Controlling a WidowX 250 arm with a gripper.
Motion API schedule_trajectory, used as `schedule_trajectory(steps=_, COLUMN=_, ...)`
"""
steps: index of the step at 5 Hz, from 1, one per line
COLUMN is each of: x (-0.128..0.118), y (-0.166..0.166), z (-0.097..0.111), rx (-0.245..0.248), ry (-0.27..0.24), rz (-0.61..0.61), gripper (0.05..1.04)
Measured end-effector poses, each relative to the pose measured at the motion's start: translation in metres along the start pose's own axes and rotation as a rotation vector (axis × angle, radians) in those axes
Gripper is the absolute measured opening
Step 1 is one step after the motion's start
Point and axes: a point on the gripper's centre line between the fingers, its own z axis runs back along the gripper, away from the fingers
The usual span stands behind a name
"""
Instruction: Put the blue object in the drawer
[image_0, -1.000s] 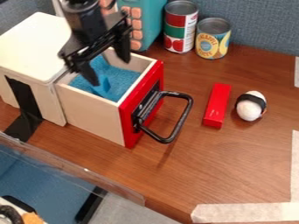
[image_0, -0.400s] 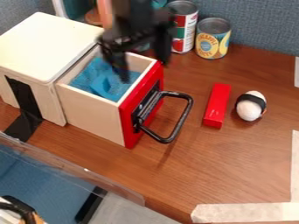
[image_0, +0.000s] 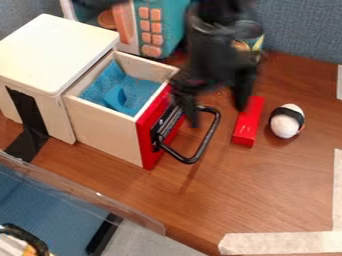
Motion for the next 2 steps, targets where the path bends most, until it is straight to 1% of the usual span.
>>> schedule_trajectory(steps=1, x=-0.020, y=-0.022, z=-0.008, rx=0.014, ry=0.003, rz=-0.119, gripper=1.001)
schedule_trajectory(steps=2, x=-0.046, y=-0.053, z=-0.010, rx=0.022, ry=-0.029, rz=-0.285, gripper=1.001)
